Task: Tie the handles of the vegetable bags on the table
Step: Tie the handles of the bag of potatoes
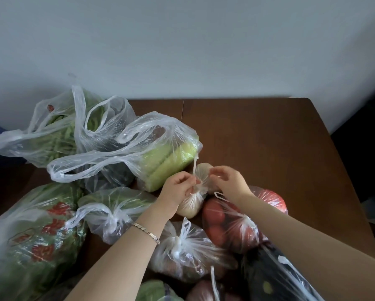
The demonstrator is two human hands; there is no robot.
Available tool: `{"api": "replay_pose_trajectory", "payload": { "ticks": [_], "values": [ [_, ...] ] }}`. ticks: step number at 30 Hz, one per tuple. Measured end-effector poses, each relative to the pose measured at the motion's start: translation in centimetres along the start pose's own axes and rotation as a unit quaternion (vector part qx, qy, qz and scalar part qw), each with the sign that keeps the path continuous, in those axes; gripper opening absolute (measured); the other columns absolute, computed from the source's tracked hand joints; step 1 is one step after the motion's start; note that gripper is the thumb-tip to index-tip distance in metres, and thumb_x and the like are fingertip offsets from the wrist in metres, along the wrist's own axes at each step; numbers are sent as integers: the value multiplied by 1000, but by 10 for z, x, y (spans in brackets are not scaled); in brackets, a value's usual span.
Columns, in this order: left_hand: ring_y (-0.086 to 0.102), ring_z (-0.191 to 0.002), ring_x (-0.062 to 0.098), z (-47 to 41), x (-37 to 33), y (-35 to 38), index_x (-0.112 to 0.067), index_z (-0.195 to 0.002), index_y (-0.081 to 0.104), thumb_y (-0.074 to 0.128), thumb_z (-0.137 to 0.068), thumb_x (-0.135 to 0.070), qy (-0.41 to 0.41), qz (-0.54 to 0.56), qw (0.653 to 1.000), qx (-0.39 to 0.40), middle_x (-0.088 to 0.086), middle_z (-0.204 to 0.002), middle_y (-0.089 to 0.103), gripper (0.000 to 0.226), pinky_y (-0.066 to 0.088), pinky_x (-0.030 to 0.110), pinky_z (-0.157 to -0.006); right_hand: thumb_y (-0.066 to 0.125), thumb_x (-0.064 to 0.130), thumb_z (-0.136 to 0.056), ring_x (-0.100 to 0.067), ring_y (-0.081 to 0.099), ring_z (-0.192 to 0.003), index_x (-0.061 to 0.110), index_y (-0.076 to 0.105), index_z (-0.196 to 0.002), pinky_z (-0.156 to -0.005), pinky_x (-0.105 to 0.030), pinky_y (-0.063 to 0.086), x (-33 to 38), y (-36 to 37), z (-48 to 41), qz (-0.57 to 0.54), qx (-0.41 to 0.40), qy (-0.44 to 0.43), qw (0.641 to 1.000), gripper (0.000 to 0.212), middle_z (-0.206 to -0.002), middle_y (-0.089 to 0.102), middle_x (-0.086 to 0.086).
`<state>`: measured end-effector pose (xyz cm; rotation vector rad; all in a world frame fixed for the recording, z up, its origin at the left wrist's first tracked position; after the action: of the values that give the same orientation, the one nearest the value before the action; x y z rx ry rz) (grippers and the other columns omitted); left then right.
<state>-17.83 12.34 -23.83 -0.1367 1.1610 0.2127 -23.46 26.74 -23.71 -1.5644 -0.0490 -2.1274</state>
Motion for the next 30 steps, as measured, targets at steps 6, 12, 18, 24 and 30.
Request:
{"api": "replay_pose_trajectory", "payload": {
  "ticks": [6, 12, 18, 24, 30],
  "values": [
    [34, -50, 15, 0, 2, -1, -5, -69, 59, 47, -93, 0, -7, 44, 998, -33, -8, -37, 37, 27, 41, 29, -67, 61, 21, -88, 1, 42, -65, 12, 72, -101, -61, -9, 35, 5, 29, 0, 147, 100, -92, 980, 19, -80, 45, 8],
    [42, -45, 6, 9, 0, -3, -7, -72, 57, 46, -94, -3, -7, 116, 989, -90, -1, -47, 41, 26, 45, 26, -66, 58, 17, -89, -6, 43, -87, 8, 69, -93, -76, -1, 31, 12, 29, 1, 146, 58, -148, 977, 15, -96, 54, 9],
    [50, -52, 9, 16, -5, -17, -11, -67, 44, 44, -96, -11, -5, 139, 979, -147, 1, -54, 46, 28, 48, 35, -73, 55, 17, -91, -1, 44, -85, 26, 62, -79, -77, -8, 32, 17, 34, 14, 76, 54, -115, 989, 16, -81, 47, 14],
    [52, -59, -3, 23, -35, -15, -15, -72, 57, 55, -91, -13, 131, -163, 965, -158, -3, -64, 56, 19, 42, 8, -61, 53, 23, -91, -11, 52, -75, 17, 70, -92, -69, -23, 36, 16, 31, 0, 185, 30, -36, 982, 18, -77, 59, 6],
    [54, -55, -3, 4, -53, -3, -13, -75, 61, 57, -89, -11, 150, -242, 955, -81, -5, -61, 60, 14, 42, 7, -60, 55, 7, -86, -5, 34, -42, 24, 42, -40, -46, -16, 27, 17, 25, 1, 176, 133, -56, 974, 51, -39, 37, 9]
  ]
}}
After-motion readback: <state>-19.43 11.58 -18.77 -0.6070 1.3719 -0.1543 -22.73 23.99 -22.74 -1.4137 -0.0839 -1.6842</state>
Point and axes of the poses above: each hand's wrist, its own z-axis away from the middle knuckle, its own y-axis out of the palm, x = y × z, the point moved 3 cm from there along -z, towards the middle knuckle
